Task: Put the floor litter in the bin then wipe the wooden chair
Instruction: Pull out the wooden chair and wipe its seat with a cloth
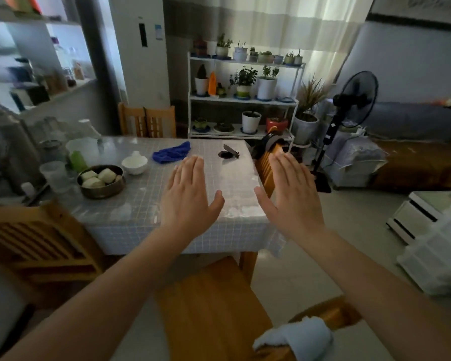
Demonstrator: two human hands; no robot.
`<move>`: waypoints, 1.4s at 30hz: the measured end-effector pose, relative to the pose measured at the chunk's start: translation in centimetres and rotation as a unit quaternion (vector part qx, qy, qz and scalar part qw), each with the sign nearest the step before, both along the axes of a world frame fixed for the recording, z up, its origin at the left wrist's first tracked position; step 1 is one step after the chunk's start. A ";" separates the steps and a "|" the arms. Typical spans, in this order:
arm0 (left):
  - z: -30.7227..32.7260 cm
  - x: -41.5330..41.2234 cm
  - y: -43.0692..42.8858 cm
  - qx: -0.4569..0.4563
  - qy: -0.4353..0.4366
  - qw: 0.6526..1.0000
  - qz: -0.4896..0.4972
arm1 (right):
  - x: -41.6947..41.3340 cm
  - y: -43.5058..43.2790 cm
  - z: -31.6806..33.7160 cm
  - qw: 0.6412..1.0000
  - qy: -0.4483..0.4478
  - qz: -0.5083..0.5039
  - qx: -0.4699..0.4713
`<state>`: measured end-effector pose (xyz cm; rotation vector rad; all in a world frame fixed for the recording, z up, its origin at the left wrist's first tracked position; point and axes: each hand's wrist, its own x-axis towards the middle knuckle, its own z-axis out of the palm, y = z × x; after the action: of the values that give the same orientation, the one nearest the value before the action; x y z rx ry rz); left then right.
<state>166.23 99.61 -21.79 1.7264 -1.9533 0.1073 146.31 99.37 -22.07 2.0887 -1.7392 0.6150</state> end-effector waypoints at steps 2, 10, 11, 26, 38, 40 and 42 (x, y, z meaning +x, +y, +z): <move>-0.3 -1.6 0.4 0.004 -0.004 1.000 0.013 | -1.8 -0.6 -0.5 1.000 0.009 0.022 0.007; -3.2 -1.7 1.7 0.009 0.000 0.999 0.050 | -2.9 -2.0 -3.4 0.993 0.042 0.091 0.058; -3.9 -1.5 1.9 0.007 0.008 0.999 0.053 | -2.7 -1.9 -3.9 0.992 0.050 0.098 0.061; -14.6 -3.5 10.5 0.274 0.114 0.954 0.050 | -5.9 6.0 -15.3 0.926 0.149 0.166 0.305; -16.8 -8.0 12.9 0.571 0.137 0.807 0.068 | -8.8 4.7 -18.3 0.829 0.175 0.224 0.481; -17.9 -8.4 13.3 0.593 0.139 0.790 0.072 | -8.9 4.4 -18.5 0.814 0.184 0.230 0.500; -18.8 -8.5 13.8 0.621 0.151 0.766 0.071 | -9.1 4.2 -18.7 0.787 0.180 0.234 0.542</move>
<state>157.68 113.37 -40.61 2.3647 -1.6405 -1.6527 137.19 103.54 -40.82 3.1092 -1.4365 -0.9177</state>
